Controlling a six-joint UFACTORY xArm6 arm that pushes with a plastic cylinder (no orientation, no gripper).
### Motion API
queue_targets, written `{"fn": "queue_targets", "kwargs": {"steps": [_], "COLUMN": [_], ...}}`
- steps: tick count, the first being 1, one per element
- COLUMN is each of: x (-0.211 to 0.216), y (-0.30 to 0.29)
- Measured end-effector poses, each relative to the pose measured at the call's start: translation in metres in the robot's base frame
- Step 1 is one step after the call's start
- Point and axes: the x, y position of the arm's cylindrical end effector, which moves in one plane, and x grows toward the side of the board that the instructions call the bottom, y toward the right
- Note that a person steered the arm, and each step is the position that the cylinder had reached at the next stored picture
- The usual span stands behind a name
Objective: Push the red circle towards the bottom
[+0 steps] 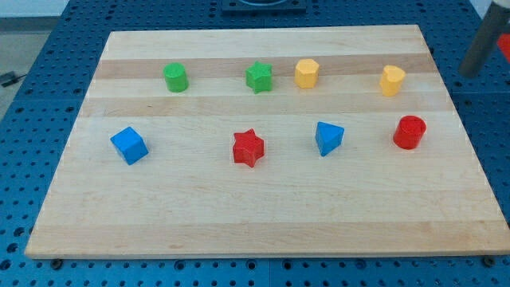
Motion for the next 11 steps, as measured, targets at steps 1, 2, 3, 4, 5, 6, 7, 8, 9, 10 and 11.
{"fn": "queue_targets", "kwargs": {"steps": [1,2,3,4,5,6,7,8,9,10,11], "x": [0.026,0.023,0.042,0.075,0.103,0.069,0.054,0.082,0.127,0.161,0.164], "y": [-0.043,-0.089,-0.137,-0.147,-0.140,-0.140,-0.124,-0.100,-0.098,-0.098,-0.098]}}
